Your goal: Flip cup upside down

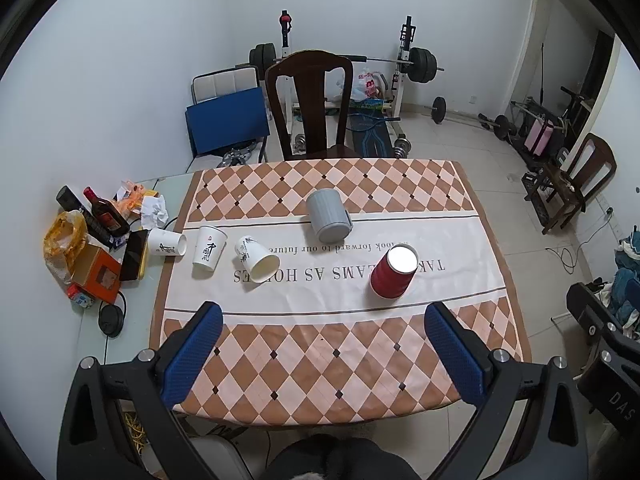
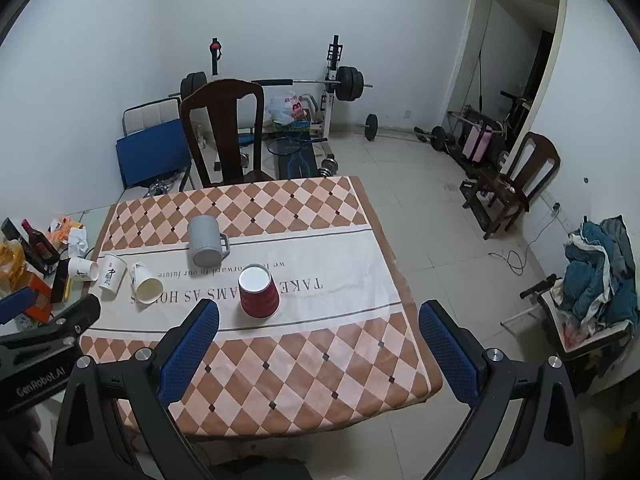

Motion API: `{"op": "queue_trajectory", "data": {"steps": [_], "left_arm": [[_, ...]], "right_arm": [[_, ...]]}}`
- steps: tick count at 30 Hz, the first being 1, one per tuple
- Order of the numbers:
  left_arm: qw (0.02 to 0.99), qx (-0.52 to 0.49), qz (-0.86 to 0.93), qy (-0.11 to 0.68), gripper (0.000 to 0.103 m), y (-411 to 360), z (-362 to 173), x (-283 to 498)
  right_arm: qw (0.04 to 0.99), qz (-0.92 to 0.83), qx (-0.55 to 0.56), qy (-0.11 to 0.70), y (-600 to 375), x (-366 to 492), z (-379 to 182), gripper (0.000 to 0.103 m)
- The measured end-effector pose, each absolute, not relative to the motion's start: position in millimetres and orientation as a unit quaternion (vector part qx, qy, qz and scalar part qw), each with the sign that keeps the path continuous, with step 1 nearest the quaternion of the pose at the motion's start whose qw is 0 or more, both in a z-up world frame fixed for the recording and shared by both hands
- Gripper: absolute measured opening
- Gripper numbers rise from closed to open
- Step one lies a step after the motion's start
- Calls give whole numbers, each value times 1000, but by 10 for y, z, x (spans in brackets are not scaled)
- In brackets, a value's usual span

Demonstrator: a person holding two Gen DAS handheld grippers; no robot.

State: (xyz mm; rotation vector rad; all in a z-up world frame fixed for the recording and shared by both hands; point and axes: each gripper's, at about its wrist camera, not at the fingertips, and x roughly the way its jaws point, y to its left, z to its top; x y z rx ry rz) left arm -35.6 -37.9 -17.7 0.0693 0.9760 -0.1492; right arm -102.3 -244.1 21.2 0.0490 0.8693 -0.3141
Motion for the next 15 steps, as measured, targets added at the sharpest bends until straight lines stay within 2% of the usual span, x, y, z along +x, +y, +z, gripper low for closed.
{"op": "queue_trajectory", "data": {"steps": [15], "left_arm": [[886,30,-57,459,103,-431,-95,-505]], "right_arm": [[897,-138,16,419,-2484,-1060,276,101]]}}
